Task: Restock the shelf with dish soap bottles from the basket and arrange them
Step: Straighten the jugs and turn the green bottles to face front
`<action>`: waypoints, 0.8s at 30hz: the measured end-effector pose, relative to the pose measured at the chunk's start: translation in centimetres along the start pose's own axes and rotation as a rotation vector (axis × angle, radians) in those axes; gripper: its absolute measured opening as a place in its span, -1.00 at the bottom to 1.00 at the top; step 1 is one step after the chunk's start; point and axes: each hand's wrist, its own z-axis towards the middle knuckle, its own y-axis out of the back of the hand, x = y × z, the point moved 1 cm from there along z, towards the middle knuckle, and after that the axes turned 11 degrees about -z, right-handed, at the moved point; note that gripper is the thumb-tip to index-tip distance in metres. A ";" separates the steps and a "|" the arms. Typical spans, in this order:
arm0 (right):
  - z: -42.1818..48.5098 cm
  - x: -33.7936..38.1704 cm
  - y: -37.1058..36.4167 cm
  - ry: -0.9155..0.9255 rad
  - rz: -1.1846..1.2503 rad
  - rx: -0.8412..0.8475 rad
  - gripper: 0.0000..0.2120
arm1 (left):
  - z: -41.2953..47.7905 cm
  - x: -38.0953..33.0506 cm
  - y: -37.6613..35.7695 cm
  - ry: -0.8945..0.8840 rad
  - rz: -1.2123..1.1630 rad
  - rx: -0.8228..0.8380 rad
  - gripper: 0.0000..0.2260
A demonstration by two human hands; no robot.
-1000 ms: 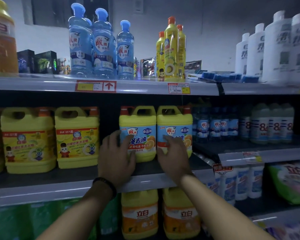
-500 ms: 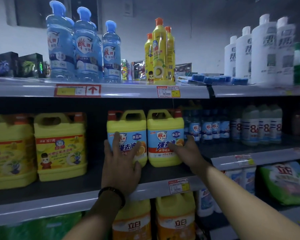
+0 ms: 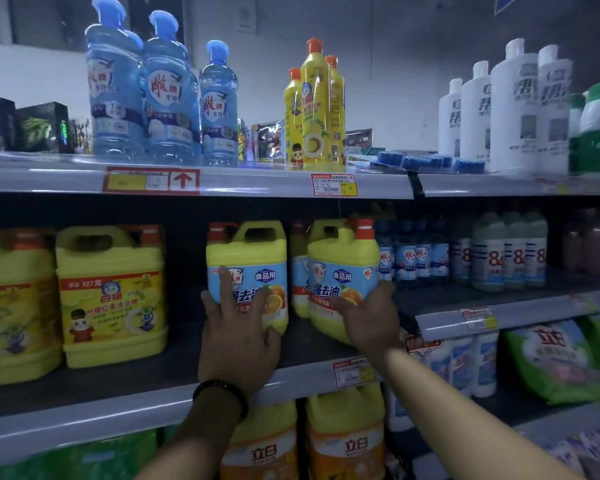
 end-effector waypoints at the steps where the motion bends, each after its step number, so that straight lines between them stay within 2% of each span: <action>1: -0.7 0.3 0.0 -0.015 -0.076 -0.078 -0.42 | -0.1 0.0 0.1 -0.002 0.003 -0.005 -0.38; 5: -2.6 0.7 -0.4 0.058 -0.236 -0.224 -0.47 | 0.0 0.2 -0.1 -0.011 -0.006 -0.001 -0.38; 7: -3.3 0.2 -0.5 0.208 -0.308 -0.264 -0.47 | 0.0 0.4 -0.2 -0.018 -0.012 -0.004 -0.38; 9: -3.4 -0.2 -0.6 0.388 -0.330 -0.258 -0.57 | 0.0 0.5 -0.3 -0.017 -0.031 -0.008 -0.37; 11: -3.1 -0.5 -0.8 0.503 -0.318 -0.227 -0.66 | 0.0 0.5 -0.4 -0.019 -0.064 -0.022 -0.34; 12: -2.9 -0.5 -1.1 0.528 -0.331 -0.219 -0.65 | 0.0 0.6 -0.4 -0.009 -0.092 -0.030 -0.31; 14: -2.5 -0.6 -1.7 0.488 -0.341 -0.195 -0.43 | 0.1 0.8 -0.4 0.038 -0.172 -0.048 -0.26; 17: -1.7 -0.6 -2.6 0.254 -0.284 -0.066 0.13 | 0.2 0.9 -0.4 0.060 -0.218 -0.063 -0.25; 18: -1.3 -0.6 -2.8 0.195 -0.262 -0.021 0.24 | 0.2 0.9 -0.4 0.058 -0.215 -0.059 -0.25; 21: -0.7 -0.3 -3.3 0.113 -0.270 0.035 0.35 | 0.1 0.8 -0.3 0.044 -0.208 -0.056 -0.24; 24: -0.7 0.3 -4.1 0.092 -0.350 -0.010 0.36 | 0.0 0.7 -0.2 0.037 -0.188 -0.056 -0.21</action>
